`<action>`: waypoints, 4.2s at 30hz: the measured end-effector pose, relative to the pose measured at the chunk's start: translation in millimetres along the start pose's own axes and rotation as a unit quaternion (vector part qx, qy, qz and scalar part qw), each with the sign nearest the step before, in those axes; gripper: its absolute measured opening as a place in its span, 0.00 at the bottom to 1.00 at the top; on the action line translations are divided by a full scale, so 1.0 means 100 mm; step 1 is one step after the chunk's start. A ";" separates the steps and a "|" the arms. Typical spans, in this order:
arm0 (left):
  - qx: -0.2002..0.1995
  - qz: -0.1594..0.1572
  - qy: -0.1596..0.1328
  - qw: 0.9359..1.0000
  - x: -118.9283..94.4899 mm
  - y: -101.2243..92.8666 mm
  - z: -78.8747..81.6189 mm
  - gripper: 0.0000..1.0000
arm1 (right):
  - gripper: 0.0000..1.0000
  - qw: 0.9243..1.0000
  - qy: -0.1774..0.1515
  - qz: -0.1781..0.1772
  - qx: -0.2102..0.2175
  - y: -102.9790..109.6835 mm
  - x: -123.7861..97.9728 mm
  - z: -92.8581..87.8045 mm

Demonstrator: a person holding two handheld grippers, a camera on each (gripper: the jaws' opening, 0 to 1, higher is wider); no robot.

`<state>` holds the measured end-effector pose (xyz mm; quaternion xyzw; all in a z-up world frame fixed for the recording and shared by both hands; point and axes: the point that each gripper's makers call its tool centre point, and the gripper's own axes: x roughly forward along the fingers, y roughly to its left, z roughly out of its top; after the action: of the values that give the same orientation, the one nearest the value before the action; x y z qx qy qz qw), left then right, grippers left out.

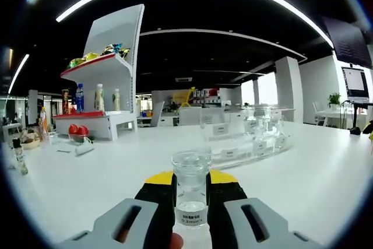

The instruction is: Identify the label on the chemical reagent bottle, grasp the chemical reagent bottle, and place it in the designated position on the reagent rack

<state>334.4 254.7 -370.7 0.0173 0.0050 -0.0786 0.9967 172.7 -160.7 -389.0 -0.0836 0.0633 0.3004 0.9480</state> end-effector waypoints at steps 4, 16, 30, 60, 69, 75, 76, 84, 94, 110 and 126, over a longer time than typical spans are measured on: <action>0.005 -0.001 -0.006 1.000 -0.08 -0.02 0.09 0.20 | 0.27 1.000 0.001 0.004 0.000 0.04 0.02 0.00; 0.010 -0.032 -0.018 0.999 -0.18 -0.15 0.41 0.21 | 0.27 1.000 -0.001 0.006 0.002 0.06 0.02 0.00; 0.024 -0.063 -0.021 0.998 -0.21 -0.36 0.61 0.21 | 0.27 1.000 -0.010 0.002 -0.001 0.09 -0.06 0.02; 0.023 -0.097 -0.039 0.994 0.07 -0.59 1.13 0.21 | 0.27 1.000 -0.024 0.005 -0.012 0.08 -0.06 0.09; 0.006 -0.107 -0.043 0.993 0.15 -0.69 1.24 0.21 | 0.27 1.000 -0.023 0.008 -0.014 0.10 -0.04 0.09; 0.013 -0.110 -0.051 0.993 0.26 -0.82 1.33 0.20 | 0.27 1.000 -0.024 0.007 -0.013 0.10 -0.04 0.10; 0.011 -0.110 -0.053 0.992 0.27 -0.83 1.34 0.20 | 0.27 1.000 -0.024 0.006 -0.013 0.10 -0.04 0.10; 0.001 -0.103 -0.055 0.993 0.44 -0.89 1.33 0.20 | 0.27 0.999 -0.030 0.000 -0.010 0.09 -0.07 0.14; 0.003 -0.102 -0.043 0.994 0.63 -0.94 1.27 0.20 | 0.27 1.000 -0.026 -0.004 -0.003 0.00 -0.04 0.10; 0.002 -0.108 -0.045 0.993 0.98 -1.06 1.30 0.20 | 0.27 1.000 -0.015 -0.008 0.001 -0.02 0.03 0.12; 0.007 -0.086 -0.054 0.995 1.33 -0.99 1.31 0.20 | 0.27 1.000 -0.003 -0.003 0.012 -0.08 0.14 0.05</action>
<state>451.5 131.9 -244.8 0.0194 -0.0475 -0.1650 0.9850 189.6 -158.3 -385.8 -0.0715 0.0637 0.2971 0.9500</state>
